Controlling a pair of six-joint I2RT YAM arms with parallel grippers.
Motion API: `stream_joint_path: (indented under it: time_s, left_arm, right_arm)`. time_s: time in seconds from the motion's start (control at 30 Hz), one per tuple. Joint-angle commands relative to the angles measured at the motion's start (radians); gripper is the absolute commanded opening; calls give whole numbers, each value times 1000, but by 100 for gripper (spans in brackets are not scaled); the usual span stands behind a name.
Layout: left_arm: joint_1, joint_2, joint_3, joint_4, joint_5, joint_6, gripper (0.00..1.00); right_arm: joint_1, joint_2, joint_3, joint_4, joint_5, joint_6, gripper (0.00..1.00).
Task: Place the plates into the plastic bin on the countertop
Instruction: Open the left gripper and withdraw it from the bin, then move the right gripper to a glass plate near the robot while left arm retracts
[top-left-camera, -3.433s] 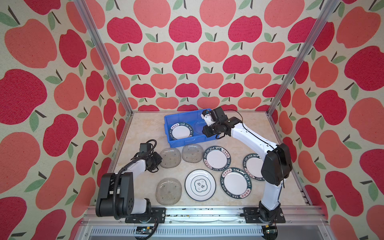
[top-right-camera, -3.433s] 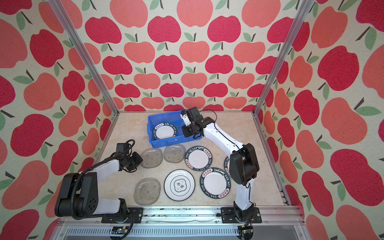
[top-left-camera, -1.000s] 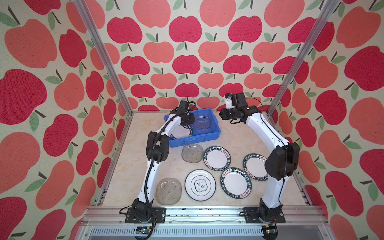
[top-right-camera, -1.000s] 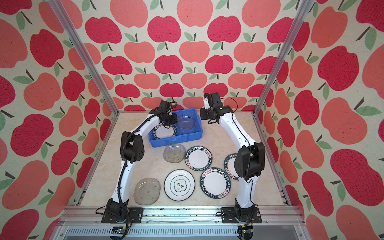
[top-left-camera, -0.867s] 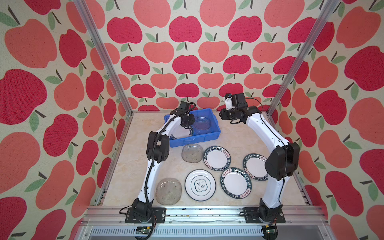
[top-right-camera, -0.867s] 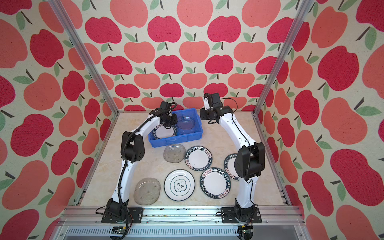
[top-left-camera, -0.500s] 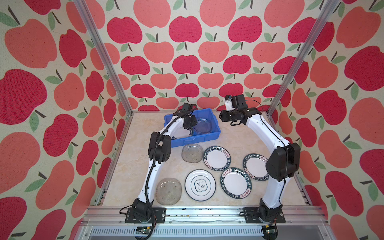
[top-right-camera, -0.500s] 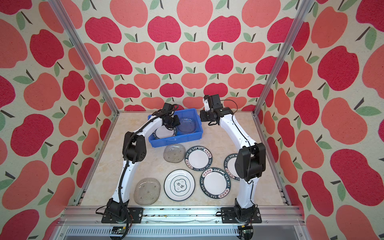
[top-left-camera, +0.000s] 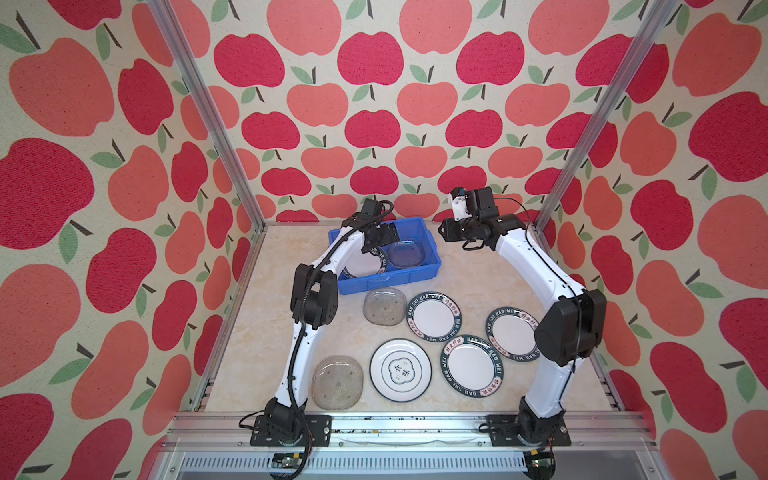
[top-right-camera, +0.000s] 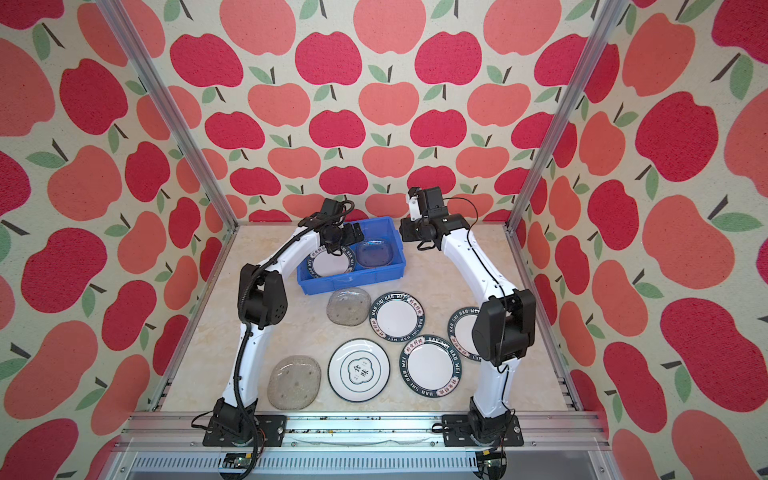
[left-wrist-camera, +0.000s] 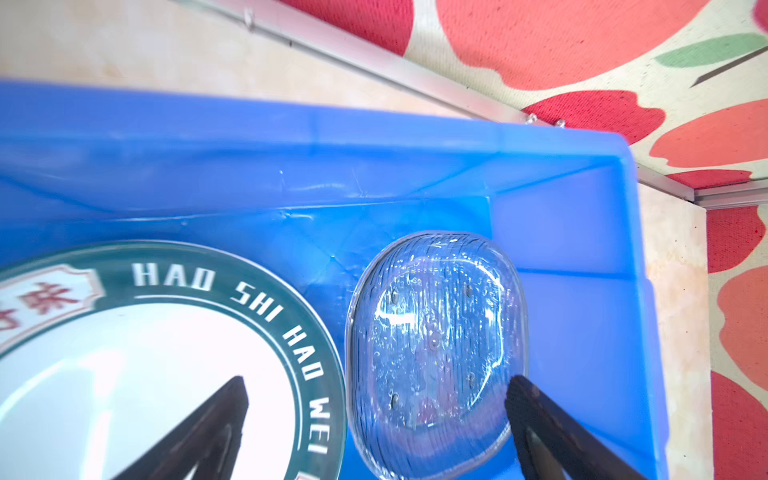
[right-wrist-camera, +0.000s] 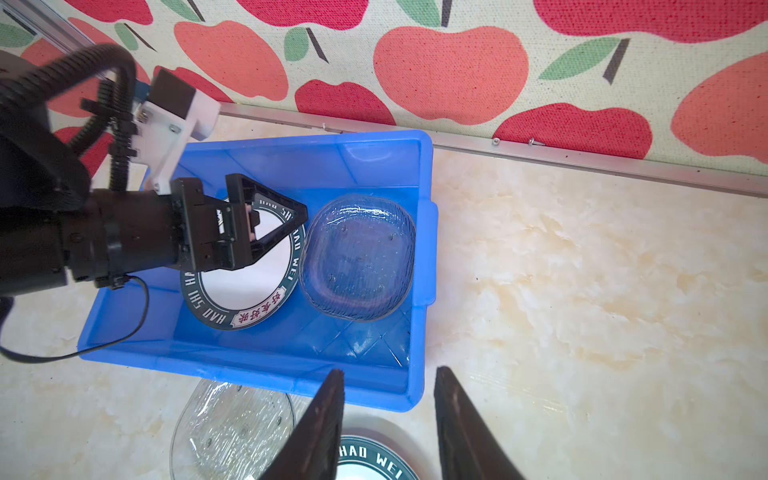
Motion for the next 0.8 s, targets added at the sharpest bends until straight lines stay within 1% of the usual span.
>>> stream_joint_path:
  time_s: [0.0,0.07,0.13,0.2,0.27,0.3,0.33,0.43,0.47,0.53,0.57,0.63,0.7,0.77]
  left_arm:
    - [11,-153,-46,-75,-77,119,99]
    - [11,-259,-163,-73,-64,154,99]
    - [11,-384,-322,-55,-36,164,99]
    - [11,-515,-482,-53,-2,160,99]
    - [8,-651,-632,-87,5,145,99]
    - [7,-719,-696,-102,5,137,99]
    - [7,-774,-746,-115,3,126,99]
    - [19,-954,-893,-128,5,83,99]
    - [29,-1018,-949,-107,24,65,99]
    - [72,-1134,-1068,-36,99,17,99]
    - [110,-1201,-1139,18,154,-6,99]
    - [192,-1309,-1238,73,229,-45,99]
    - [273,-1402,-1297,80,275,-58,99]
    - [326,-1459,-1312,51,287,-57,99]
  right_arm:
    - [18,-50,4,-2,-10,-11,40]
    - [29,-63,-12,-5,-8,-15,40]
    - [40,-80,-30,-8,-16,-19,40]
    - [49,-97,-53,-10,-60,-22,39]
    - [66,-101,-58,-37,-160,-34,37]
    - [83,-96,-50,-69,-220,-48,36]
    - [103,-85,-43,-100,-255,-55,35]
    - [197,-53,-51,-180,-370,-83,35]
    - [234,-44,-65,-186,-409,-92,35]
    - [305,-16,-90,-193,-485,-111,36]
    - [345,3,-95,-203,-519,-129,39]
    - [420,34,-106,-211,-528,-157,42]
    - [486,71,-108,-213,-544,-161,42]
    - [529,110,-107,-215,-584,-145,38]
